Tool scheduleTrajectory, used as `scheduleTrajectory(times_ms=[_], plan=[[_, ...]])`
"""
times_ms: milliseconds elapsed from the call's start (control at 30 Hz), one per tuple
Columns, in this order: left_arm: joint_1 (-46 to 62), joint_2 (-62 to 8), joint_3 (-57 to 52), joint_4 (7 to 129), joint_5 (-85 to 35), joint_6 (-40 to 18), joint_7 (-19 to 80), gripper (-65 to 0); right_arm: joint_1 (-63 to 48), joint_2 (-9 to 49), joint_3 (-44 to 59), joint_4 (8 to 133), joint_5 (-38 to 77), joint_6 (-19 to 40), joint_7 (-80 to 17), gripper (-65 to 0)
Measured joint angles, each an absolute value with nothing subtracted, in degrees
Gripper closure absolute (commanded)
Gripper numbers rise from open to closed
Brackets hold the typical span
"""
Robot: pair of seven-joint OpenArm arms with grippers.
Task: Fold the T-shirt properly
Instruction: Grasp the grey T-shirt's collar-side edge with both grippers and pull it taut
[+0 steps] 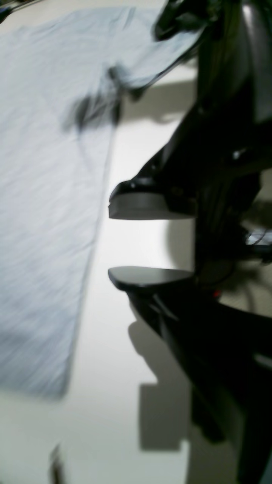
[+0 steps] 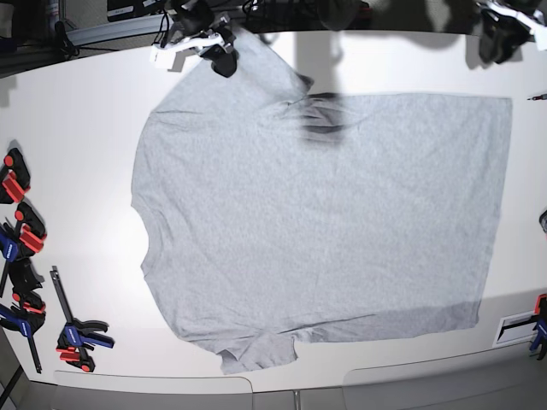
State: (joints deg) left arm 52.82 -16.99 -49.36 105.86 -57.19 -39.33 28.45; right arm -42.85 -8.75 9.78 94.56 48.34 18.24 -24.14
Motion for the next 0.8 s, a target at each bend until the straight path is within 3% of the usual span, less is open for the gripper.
scheduleTrajectory(times_ms=[100, 167, 333, 500, 633, 800], plan=[[51.0, -17.6, -52.6, 105.8, -57.1, -39.0, 28.6, -19.3, -42.8, -8.8, 9.8, 94.6, 48.2, 18.3, -24.1, 0.0], [49.8, -18.9, -53.8, 105.8, -55.7, -34.9, 28.5, -20.8, -42.8, -8.8, 9.8, 94.5, 48.2, 18.3, -24.1, 0.0], [46.4, -22.7, -54.0, 103.0, -50.7, -30.8, 26.4, -30.2, -42.9, -8.8, 9.8, 94.5, 48.1, 18.3, -24.1, 0.0], [41.2, -27.1, -54.1, 90.0, -51.6, -25.1, 28.3, -32.4, -42.8, -8.8, 9.8, 94.6, 48.2, 18.4, -24.5, 0.0], [35.5, -30.9, -54.0, 75.9, -59.8, -25.5, 35.5, -32.4, -42.8, -8.8, 9.8, 94.5, 48.1, 18.7, -24.6, 0.0], [30.7, -34.5, -54.1, 62.3, -69.6, -30.2, 42.7, -32.4, -42.8, -8.8, 9.8, 94.5, 47.9, 20.2, -25.0, 0.0]])
